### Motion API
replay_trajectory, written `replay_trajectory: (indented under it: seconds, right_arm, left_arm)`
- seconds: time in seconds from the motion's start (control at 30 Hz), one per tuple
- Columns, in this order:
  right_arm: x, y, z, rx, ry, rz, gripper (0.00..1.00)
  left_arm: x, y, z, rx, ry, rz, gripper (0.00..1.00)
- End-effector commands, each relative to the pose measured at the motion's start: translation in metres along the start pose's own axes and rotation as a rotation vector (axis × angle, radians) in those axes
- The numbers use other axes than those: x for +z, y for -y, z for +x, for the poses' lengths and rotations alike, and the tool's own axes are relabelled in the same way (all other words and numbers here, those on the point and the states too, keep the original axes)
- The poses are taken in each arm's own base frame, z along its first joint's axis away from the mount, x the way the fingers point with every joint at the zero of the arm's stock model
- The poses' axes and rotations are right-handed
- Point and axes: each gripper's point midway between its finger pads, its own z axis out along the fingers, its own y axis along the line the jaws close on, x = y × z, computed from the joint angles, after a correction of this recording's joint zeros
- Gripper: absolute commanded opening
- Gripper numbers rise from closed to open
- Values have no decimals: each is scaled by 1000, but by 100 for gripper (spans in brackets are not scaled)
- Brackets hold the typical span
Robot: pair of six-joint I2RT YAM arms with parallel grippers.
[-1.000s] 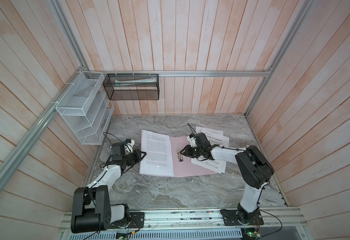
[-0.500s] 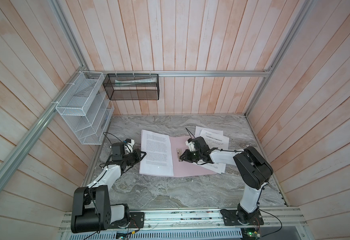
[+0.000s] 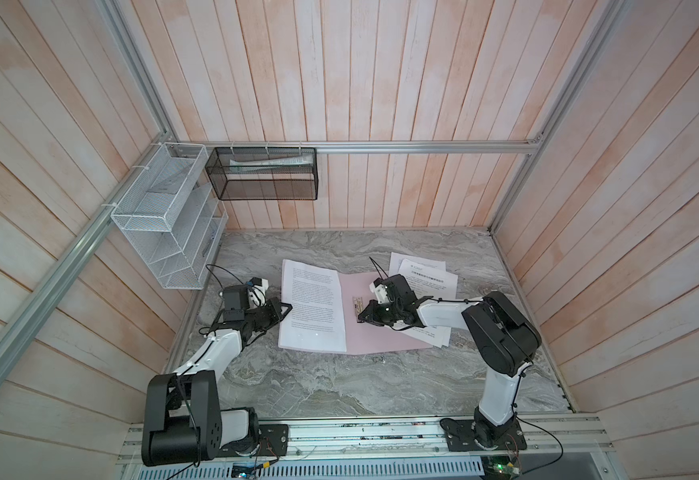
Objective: Put the files into the folder
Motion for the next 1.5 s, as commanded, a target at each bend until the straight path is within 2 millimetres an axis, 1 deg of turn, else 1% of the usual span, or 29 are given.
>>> replay_trajectory:
  seconds: [0.0,0.23,0.4,0.73,0.9,1.0,1.23,1.37,1.47]
  right_arm:
    - [6,0,7,5,-23,-9,14]
    - [10,1,11,19,-35,-30,12]
    - [11,1,10,19,-35,-26,9]
    - [15,2,12,21,-48,-24,8]
    - [15,10,14,13,-48,27,7]
    - [15,12,15,11,-52,38,5]
    - [16,20,19,12,-63,68,3]
    - [16,24,19,5,-61,93,0]
    - [15,28,18,-4,-60,111,0]
  left_arm:
    - [0,2,-8,29,19,-7,0]
    - [1,2,-7,27,18,-5,0]
    - [0,2,-7,27,19,-4,0]
    - [0,2,-6,24,16,0,0]
    - [1,1,-6,21,13,-1,0]
    - [2,1,-5,21,12,-2,0]
    - [1,2,-4,22,11,4,0]
    - [2,3,-5,21,8,9,0]
    - [2,3,-4,19,6,15,0]
